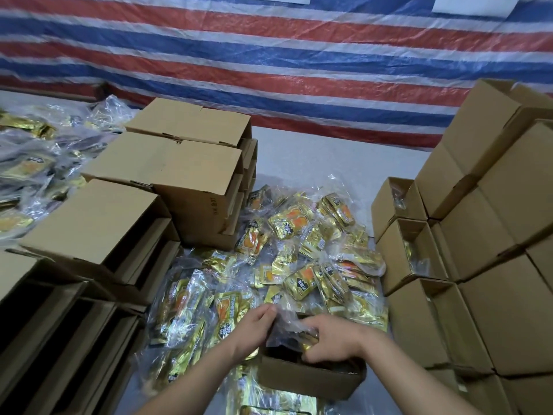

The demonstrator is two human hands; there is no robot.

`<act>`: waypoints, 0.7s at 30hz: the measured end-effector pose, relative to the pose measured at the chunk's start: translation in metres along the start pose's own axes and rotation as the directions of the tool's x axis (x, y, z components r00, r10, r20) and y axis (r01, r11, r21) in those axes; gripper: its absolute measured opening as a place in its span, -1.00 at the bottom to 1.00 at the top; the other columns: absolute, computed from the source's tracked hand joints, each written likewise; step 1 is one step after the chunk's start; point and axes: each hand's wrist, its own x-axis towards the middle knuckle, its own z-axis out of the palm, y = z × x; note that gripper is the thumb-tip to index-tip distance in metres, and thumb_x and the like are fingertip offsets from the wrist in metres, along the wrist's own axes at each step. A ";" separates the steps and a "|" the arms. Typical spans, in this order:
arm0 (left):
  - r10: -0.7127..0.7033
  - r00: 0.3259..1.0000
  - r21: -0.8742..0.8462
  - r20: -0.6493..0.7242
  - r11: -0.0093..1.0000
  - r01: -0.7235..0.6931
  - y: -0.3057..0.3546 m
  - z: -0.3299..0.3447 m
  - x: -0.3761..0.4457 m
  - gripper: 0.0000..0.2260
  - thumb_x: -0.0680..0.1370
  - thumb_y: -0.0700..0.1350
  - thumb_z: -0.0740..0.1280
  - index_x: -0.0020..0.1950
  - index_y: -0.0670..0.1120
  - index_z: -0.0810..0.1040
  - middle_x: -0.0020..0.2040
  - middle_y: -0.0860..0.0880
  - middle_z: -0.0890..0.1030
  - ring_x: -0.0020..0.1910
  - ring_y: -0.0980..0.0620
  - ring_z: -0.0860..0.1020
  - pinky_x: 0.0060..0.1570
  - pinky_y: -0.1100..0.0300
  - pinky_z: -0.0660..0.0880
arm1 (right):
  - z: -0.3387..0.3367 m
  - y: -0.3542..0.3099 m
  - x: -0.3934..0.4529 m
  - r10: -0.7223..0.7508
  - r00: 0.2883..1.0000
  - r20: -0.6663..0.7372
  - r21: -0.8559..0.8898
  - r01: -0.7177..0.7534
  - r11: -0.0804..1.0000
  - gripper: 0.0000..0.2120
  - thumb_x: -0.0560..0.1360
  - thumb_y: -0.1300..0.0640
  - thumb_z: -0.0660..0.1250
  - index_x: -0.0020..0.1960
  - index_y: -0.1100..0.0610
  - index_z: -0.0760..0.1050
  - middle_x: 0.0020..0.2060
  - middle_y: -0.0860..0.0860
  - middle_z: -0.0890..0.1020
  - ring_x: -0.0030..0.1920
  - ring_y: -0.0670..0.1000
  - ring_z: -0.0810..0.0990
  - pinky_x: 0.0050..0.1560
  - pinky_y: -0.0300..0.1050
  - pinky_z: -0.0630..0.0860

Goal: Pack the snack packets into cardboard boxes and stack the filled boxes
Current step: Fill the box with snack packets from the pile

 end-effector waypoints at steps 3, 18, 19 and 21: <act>0.009 1.000 0.004 -0.027 1.000 -0.009 0.001 0.008 0.001 -0.70 0.70 0.04 0.12 -0.04 -0.04 0.57 -0.21 0.04 0.59 -0.30 0.16 0.55 -0.31 0.34 0.46 | 0.019 0.007 0.015 0.026 0.998 0.052 -0.108 -0.020 0.994 -0.62 0.49 0.01 0.38 0.30 -0.11 0.49 0.14 -0.08 0.64 0.10 -0.03 0.60 0.19 -0.07 0.53; 0.059 0.994 0.049 -0.088 0.997 -0.055 -0.012 0.017 0.008 -0.70 0.70 0.03 0.12 0.00 -0.09 0.57 -0.16 0.00 0.57 -0.12 0.06 0.51 0.04 0.08 0.47 | 0.032 0.016 0.030 0.156 0.988 -0.007 -0.118 -0.156 0.981 -0.71 0.65 -0.08 0.17 -0.09 0.03 0.56 -0.01 0.09 0.65 -0.16 -0.01 0.52 -0.16 -0.16 0.40; 0.058 0.994 0.059 -0.088 0.997 -0.052 -0.012 0.017 0.008 -0.70 0.70 0.04 0.12 0.01 -0.08 0.57 -0.15 -0.01 0.58 -0.12 0.05 0.51 0.03 0.08 0.47 | 0.036 0.014 0.035 0.187 0.981 0.051 -0.146 -0.178 0.973 -0.69 0.65 -0.09 0.15 -0.05 0.05 0.58 0.03 0.12 0.64 -0.10 0.02 0.54 -0.09 -0.15 0.41; 0.056 0.994 0.096 -0.099 0.994 -0.046 -0.013 0.016 0.008 -0.70 0.70 0.05 0.11 0.02 -0.05 0.57 -0.11 -0.05 0.60 -0.07 0.02 0.54 0.02 0.13 0.45 | 0.047 0.012 0.045 0.265 0.958 0.112 -0.162 -0.245 0.956 -0.61 0.63 -0.12 0.13 0.22 0.09 0.57 0.20 0.13 0.59 0.14 0.10 0.56 0.13 -0.11 0.41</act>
